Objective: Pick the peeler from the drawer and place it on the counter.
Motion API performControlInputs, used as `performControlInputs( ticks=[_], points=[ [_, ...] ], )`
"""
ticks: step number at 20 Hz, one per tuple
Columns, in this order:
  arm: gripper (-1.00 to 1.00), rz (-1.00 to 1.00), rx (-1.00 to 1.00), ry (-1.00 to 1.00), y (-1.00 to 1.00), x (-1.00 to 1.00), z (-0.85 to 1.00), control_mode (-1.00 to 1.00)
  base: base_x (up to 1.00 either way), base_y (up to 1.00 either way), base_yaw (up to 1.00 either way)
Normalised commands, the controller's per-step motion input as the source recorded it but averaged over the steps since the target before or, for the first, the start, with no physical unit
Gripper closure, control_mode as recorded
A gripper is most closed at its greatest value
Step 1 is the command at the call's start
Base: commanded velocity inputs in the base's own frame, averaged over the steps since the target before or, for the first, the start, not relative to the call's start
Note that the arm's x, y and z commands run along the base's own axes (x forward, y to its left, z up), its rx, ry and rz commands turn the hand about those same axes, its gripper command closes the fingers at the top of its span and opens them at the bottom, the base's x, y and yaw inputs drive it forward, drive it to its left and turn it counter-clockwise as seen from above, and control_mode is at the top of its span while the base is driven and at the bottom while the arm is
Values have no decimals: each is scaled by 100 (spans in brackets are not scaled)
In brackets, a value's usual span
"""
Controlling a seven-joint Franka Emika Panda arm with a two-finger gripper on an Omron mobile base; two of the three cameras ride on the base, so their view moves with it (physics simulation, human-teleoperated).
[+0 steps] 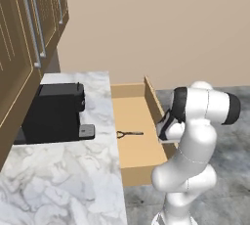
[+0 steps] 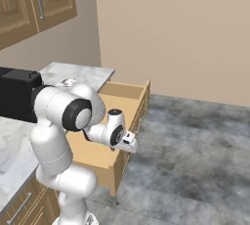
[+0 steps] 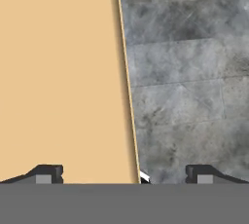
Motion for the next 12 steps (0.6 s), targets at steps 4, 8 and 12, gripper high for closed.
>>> performControlInputs(
  ticks=[4,8,12],
  points=[
    [-100,-16,1,0,-100,0,-37,-100,0,0,0],
    [-100,-8,3,-9,-68,0,18,-100,0,0,0],
    [-100,10,0,-15,0,33,99,-100,0,0,0]
  ],
)
